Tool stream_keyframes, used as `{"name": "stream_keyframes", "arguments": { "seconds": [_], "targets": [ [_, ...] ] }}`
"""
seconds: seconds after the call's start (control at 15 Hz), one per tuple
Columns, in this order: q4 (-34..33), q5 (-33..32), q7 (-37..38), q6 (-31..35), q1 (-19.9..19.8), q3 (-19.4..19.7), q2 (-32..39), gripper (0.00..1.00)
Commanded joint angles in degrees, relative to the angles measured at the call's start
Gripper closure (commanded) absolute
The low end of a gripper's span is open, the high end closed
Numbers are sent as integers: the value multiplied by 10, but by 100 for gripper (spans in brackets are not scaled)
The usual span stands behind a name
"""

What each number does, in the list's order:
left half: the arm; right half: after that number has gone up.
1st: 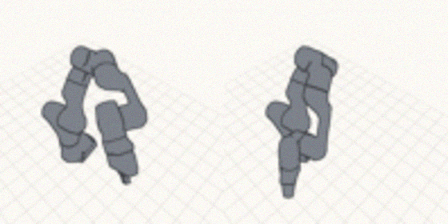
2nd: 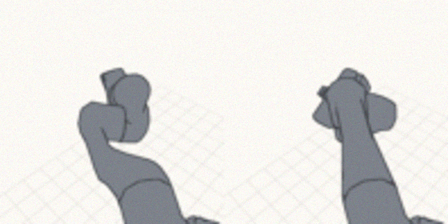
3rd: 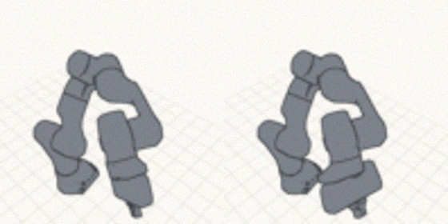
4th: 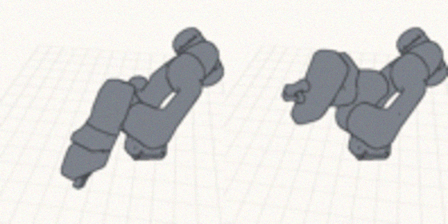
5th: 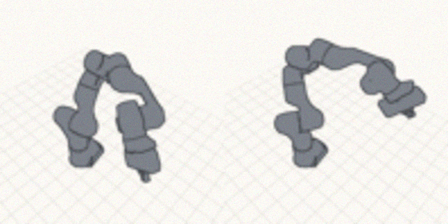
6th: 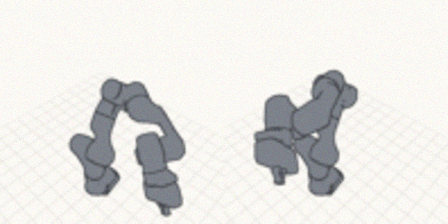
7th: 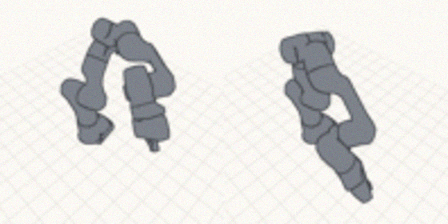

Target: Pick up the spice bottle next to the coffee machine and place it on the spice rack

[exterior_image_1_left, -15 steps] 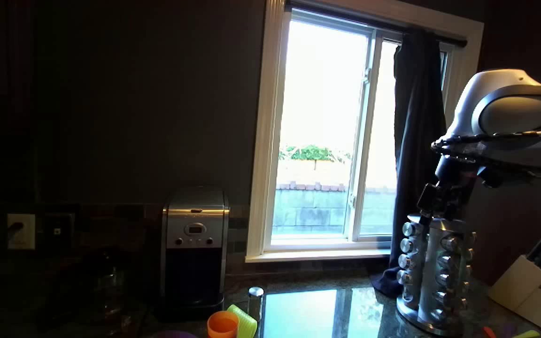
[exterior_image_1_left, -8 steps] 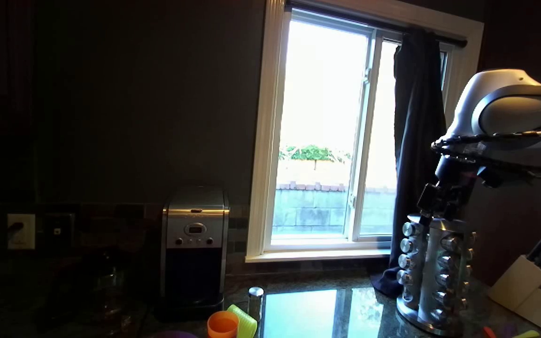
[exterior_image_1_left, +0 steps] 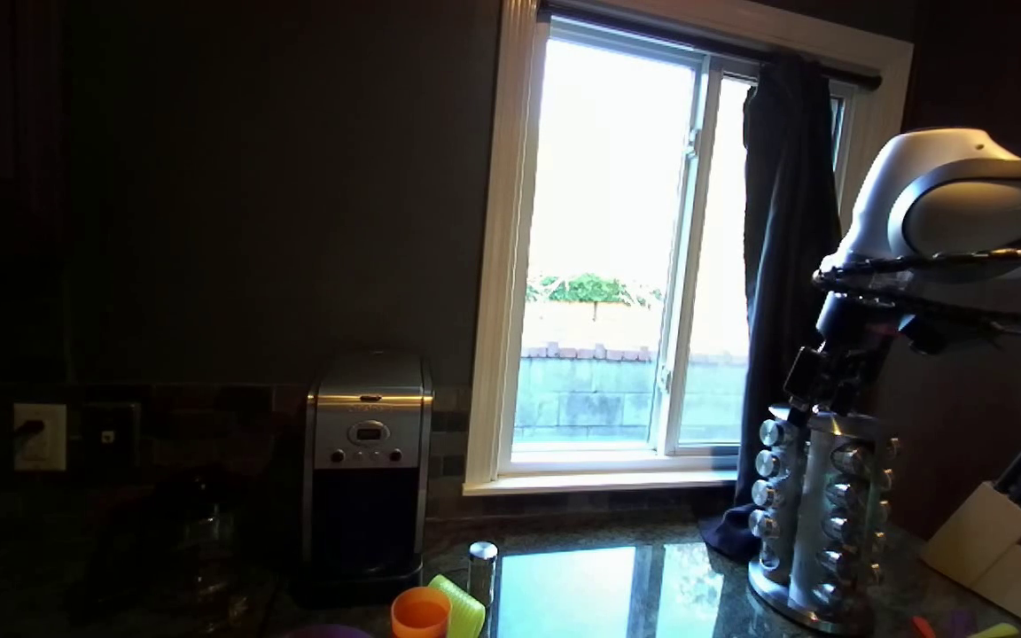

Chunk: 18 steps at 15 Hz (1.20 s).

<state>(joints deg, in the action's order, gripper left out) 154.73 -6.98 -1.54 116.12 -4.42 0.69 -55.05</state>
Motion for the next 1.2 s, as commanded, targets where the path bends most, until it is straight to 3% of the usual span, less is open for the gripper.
{"name": "stream_keyframes", "arguments": {
  "seconds": [0.0, 0.27, 0.53, 0.8, 1.13],
  "targets": [
    [0, 7, -21, 25, 48, -18, 15, 0],
    [-10, 21, -61, 84, 121, -38, 66, 0],
    [-46, 27, -102, 132, 173, -46, 161, 0],
    [-107, 2, -129, 167, 179, -62, 273, 0],
    [-208, -8, -179, 158, 181, -72, 401, 0]
  ]
}}
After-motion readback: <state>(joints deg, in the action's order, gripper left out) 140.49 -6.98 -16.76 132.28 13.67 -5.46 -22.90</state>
